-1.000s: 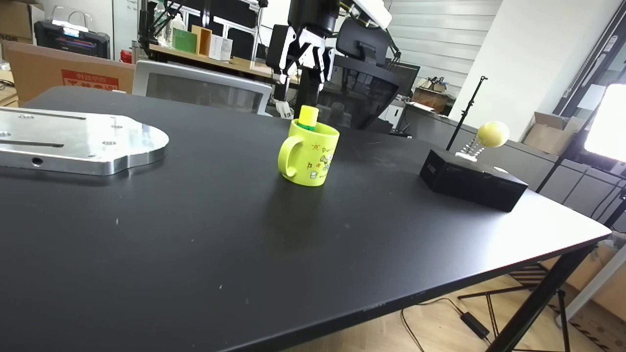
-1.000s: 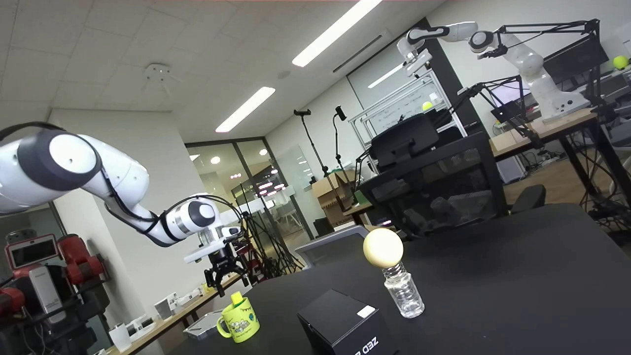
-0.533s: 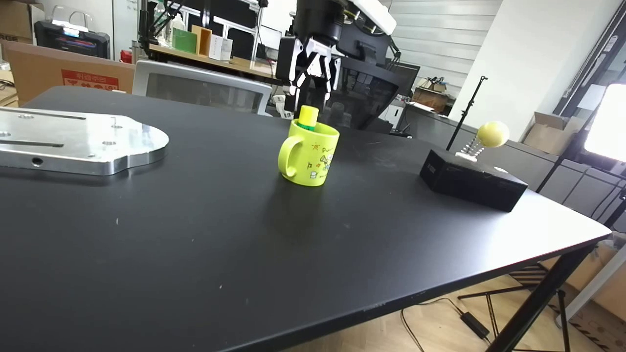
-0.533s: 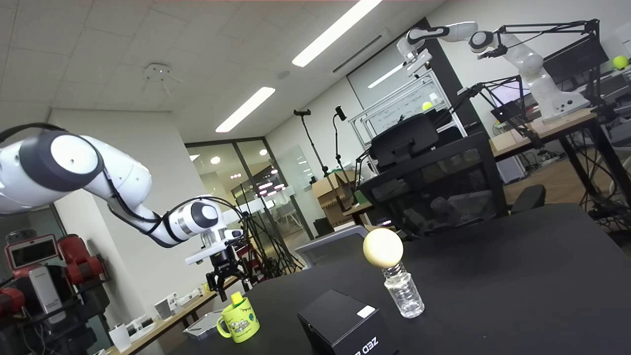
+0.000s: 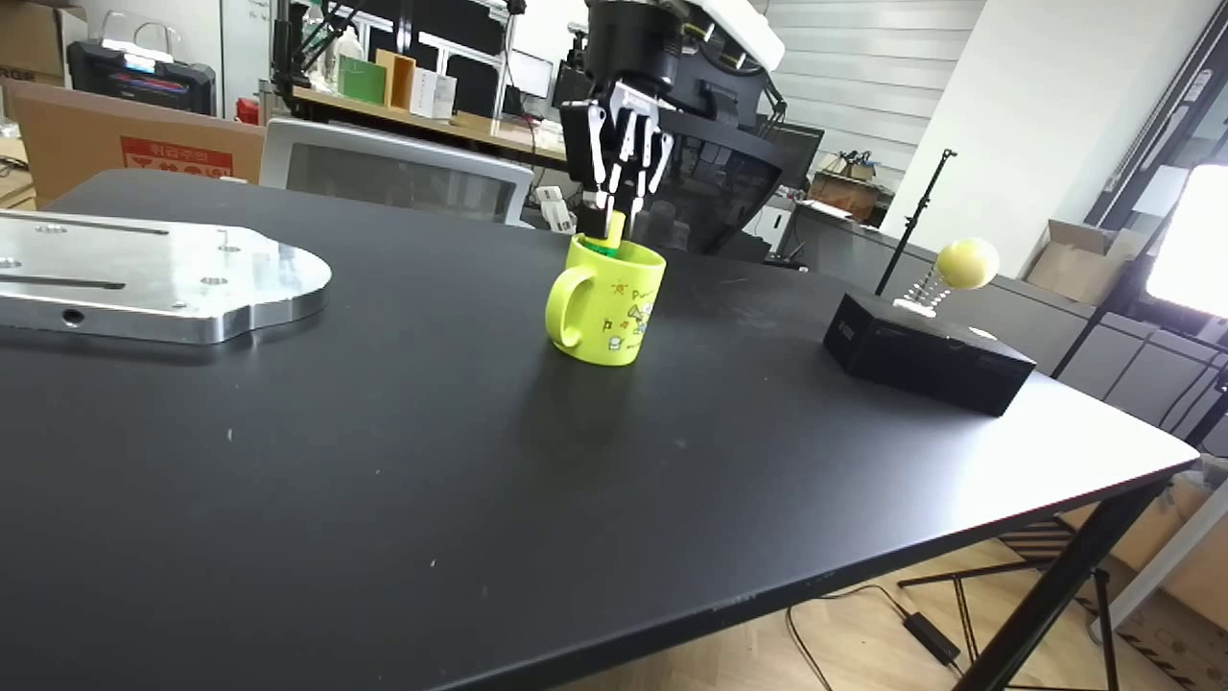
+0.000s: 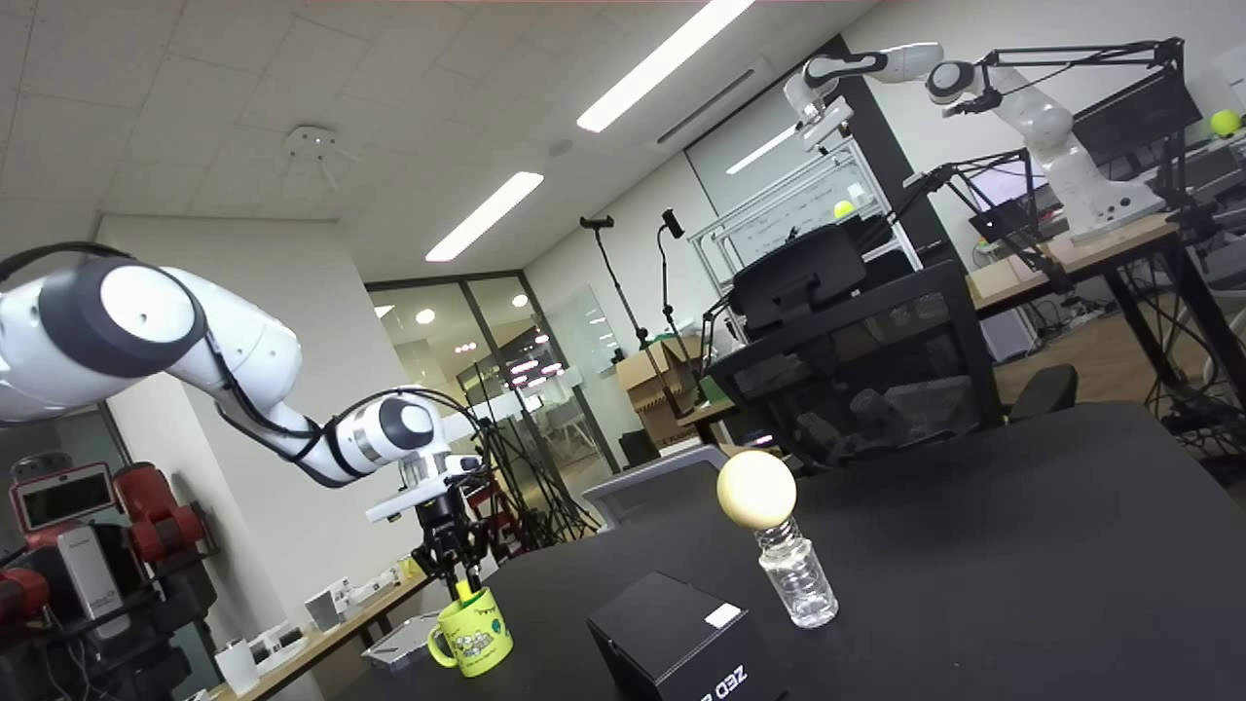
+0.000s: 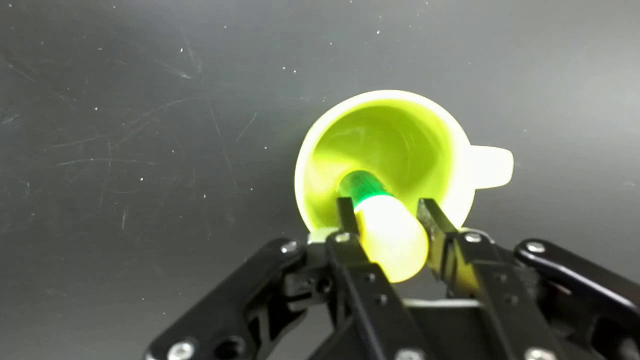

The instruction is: Remove the glue from the mug, put the glue in the mug, remove the glue from the mug and put it on top of the black box

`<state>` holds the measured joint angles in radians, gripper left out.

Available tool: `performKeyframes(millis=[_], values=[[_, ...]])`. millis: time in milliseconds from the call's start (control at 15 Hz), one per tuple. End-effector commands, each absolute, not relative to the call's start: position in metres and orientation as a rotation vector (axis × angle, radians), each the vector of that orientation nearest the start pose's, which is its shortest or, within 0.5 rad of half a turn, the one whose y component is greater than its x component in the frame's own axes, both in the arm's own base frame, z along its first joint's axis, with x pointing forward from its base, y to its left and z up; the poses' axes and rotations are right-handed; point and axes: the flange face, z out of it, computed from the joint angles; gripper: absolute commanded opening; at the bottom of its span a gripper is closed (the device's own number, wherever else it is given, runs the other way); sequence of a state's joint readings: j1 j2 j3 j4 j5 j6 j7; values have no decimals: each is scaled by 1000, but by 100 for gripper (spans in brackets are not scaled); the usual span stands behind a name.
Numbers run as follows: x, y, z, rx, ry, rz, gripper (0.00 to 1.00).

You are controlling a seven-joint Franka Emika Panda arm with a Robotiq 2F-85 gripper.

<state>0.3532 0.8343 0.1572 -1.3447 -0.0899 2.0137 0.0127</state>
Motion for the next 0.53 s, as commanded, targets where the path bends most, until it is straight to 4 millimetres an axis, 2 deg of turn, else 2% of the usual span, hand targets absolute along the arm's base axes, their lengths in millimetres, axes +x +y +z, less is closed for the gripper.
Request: performKeyframes(millis=[0, 200, 467], values=[[645, 324, 232, -3015, -808, 251, 9], [641, 322, 258, -2974, -873, 206, 9], [632, 320, 308, -2866, -1011, 135, 9]])
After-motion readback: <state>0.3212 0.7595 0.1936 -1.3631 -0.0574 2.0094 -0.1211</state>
